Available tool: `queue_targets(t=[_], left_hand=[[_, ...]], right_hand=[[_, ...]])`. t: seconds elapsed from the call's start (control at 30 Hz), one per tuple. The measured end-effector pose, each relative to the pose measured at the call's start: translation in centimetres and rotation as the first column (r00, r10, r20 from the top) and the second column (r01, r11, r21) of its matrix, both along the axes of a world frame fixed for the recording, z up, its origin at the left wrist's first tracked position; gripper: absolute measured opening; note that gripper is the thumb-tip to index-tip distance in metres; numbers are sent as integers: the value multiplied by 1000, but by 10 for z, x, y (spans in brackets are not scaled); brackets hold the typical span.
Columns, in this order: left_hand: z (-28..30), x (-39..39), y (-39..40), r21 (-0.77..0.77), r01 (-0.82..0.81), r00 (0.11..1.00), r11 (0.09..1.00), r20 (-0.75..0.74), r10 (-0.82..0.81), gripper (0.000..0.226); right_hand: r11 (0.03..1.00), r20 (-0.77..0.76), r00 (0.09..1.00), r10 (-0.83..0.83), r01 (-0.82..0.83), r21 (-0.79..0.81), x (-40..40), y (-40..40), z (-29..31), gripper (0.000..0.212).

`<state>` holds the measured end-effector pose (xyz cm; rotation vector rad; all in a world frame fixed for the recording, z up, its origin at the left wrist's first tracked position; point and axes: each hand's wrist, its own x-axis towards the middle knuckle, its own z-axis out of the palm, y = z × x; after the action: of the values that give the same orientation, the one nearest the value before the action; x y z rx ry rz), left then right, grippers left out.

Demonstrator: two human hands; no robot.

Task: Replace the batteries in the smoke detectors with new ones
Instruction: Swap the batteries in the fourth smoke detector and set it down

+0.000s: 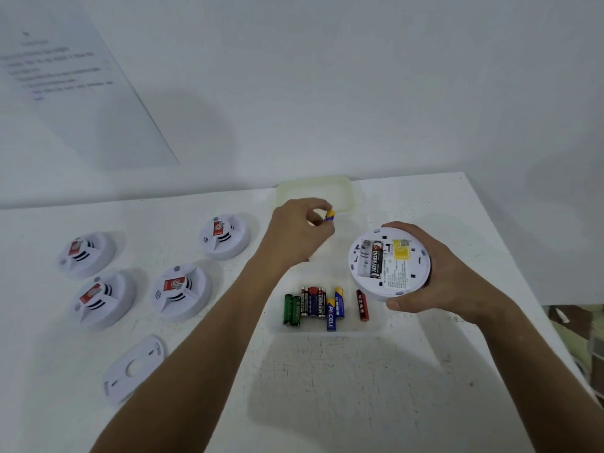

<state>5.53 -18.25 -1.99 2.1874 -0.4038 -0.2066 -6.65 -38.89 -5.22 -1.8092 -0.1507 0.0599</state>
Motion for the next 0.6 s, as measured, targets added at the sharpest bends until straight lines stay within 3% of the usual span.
queue_targets(t=[0.1, 0.17, 0.27, 0.6], left_hand=[[19, -30, 4, -189, -1, 1000, 982, 28, 7, 17], [22, -51, 8, -234, 57, 994, 971, 102, -34, 21], [17, -73, 19, -197, 125, 969, 972, 236, -76, 23], [1, -102, 74, -25, 82, 861, 996, 506, -58, 17]], right_hand=[[1000, 13, 1000, 8, -8, -9, 0, 7, 3, 94], [1000, 23, 1000, 16, -16, -10, -1, 13, 5, 93], [1000, 36, 999, 25, -24, -10, -3, 25, 8, 91], [995, 32, 994, 102, -103, 17, -1, 65, 14, 93]])
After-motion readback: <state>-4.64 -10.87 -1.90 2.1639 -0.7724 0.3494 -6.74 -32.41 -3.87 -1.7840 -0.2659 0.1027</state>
